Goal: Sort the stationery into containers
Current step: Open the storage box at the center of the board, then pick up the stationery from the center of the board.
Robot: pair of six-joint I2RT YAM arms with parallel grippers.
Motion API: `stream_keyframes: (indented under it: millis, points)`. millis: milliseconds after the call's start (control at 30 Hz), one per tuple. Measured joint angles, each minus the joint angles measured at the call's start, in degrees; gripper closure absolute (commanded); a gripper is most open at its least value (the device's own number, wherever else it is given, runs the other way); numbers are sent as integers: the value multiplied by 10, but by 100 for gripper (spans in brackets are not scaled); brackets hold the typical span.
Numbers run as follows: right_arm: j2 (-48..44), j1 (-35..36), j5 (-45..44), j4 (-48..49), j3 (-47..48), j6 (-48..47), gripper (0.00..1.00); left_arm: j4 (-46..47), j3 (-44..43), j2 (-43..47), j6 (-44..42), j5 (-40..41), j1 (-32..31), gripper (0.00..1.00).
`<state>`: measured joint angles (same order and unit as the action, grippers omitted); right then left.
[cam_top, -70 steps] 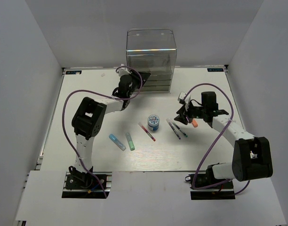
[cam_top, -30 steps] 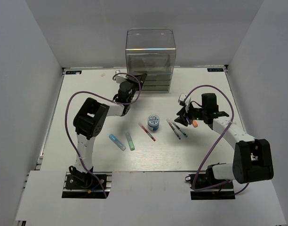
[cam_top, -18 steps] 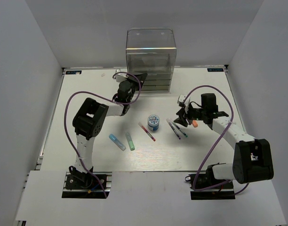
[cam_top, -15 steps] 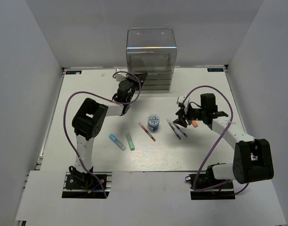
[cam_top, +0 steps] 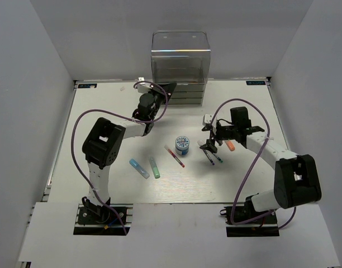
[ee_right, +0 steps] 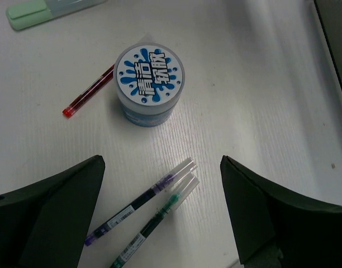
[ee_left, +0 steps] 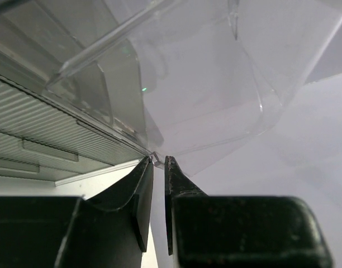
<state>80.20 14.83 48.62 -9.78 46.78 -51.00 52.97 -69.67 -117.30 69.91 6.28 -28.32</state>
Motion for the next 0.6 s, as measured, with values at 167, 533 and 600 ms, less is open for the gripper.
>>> stream_keyframes:
  millis: [167,533,600]
  points:
    - [36,24,0,4,22,-20,10,2,0,13,-1,-3,-1,74]
    - [123,76,-17,10,64,-46,10,20,0,37,-3,-5,-1,72]
    - [136,83,-23,13,72,-48,10,21,0,38,-3,-5,-1,72]
